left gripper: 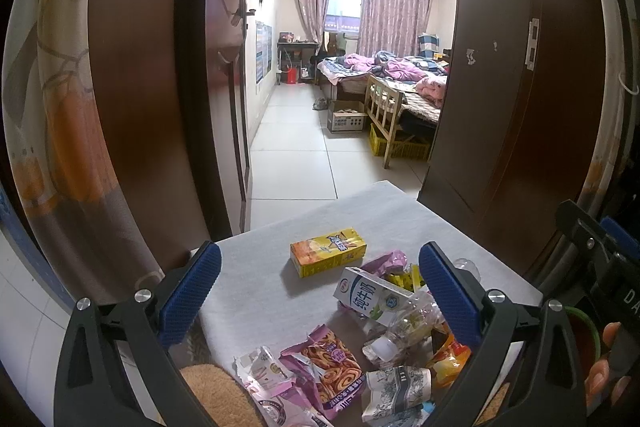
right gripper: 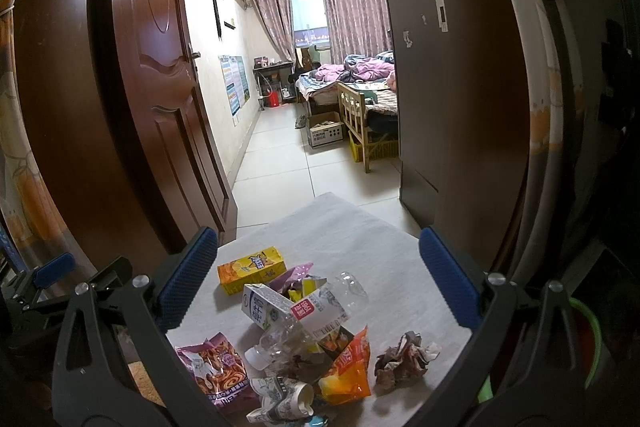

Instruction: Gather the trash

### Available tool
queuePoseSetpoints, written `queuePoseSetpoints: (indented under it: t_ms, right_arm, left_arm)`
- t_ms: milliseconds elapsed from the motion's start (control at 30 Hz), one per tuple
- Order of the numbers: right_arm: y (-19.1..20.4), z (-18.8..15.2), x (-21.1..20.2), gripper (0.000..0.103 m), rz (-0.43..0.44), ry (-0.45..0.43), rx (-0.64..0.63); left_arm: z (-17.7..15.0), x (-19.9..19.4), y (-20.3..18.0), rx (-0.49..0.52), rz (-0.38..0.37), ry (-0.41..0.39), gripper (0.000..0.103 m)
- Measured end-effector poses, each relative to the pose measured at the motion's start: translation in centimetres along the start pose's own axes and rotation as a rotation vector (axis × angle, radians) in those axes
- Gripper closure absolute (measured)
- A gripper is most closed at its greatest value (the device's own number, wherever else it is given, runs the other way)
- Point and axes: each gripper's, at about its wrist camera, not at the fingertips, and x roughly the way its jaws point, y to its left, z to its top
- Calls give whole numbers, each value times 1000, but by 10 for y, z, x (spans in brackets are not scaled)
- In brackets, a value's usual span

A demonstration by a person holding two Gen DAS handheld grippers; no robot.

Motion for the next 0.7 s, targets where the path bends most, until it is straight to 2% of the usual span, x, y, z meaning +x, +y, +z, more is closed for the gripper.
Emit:
queuePoseSetpoints:
  t_ms: [700]
  right_arm:
    - [-1, -1, -1, 4, 0, 2, -1]
  left_arm:
    - [-6, 0, -1, 1, -5, -6, 8]
